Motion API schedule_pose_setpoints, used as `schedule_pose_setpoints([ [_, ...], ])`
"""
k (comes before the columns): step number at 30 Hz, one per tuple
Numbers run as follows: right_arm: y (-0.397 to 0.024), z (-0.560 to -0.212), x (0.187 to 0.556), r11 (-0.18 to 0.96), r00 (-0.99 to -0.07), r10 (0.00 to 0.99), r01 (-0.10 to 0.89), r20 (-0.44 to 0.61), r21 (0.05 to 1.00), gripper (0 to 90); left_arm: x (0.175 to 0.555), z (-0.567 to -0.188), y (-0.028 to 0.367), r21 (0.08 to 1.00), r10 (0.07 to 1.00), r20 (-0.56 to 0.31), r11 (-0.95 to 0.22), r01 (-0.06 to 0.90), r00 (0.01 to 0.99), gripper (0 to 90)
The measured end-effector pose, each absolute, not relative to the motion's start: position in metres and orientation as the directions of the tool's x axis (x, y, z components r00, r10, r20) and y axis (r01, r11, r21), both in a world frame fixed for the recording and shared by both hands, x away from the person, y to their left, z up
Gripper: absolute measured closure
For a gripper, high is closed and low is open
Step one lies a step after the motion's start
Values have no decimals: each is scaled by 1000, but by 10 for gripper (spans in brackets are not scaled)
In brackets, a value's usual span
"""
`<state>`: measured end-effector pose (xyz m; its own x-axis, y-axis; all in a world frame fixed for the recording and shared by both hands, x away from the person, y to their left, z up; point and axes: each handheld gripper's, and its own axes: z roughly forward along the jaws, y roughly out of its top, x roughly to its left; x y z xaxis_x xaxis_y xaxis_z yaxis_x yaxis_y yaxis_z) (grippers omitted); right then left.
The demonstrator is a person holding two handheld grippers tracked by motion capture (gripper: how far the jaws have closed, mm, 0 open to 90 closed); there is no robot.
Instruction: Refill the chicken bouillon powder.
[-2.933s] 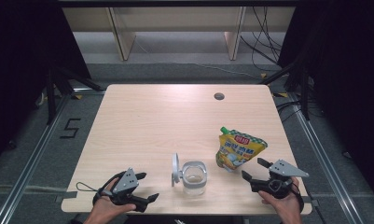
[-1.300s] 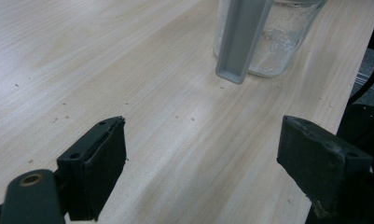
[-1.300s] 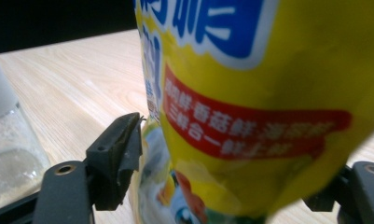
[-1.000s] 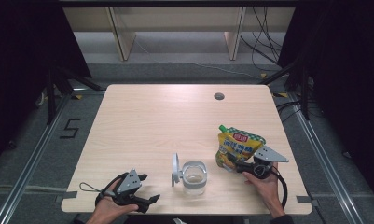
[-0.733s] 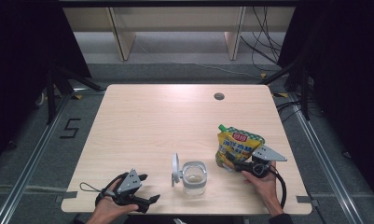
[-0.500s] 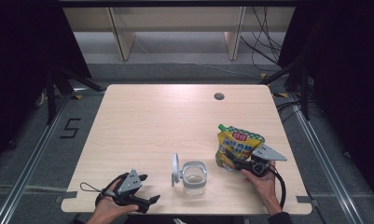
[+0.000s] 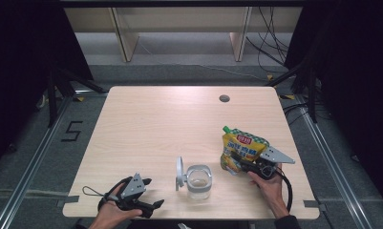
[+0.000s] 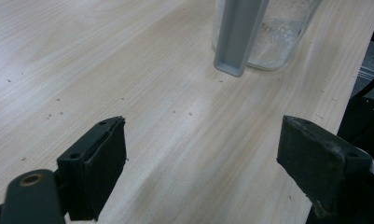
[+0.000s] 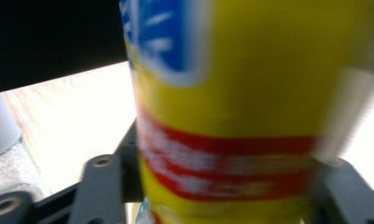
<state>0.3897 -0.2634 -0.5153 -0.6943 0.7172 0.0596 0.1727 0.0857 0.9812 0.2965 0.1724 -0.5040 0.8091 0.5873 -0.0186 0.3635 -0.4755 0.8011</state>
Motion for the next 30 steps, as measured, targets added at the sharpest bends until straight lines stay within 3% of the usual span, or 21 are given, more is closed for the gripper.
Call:
schedule_pose_setpoints([
  [15,-255,-510,384,94,-656,753,188,53,978,537,296,-502,173,802,585,-31,-470,370,810,150],
  [18,-258,-508,386,125,-655,756,157,8,980,544,296,-502,173,809,586,-23,-466,360,810,150],
  [19,-254,-508,384,78,-673,736,202,81,976,547,296,-502,174,807,589,-24,-466,364,808,150],
  [30,-254,-495,374,108,-682,728,202,61,973,570,297,-501,174,818,578,-14,-462,341,816,150],
])
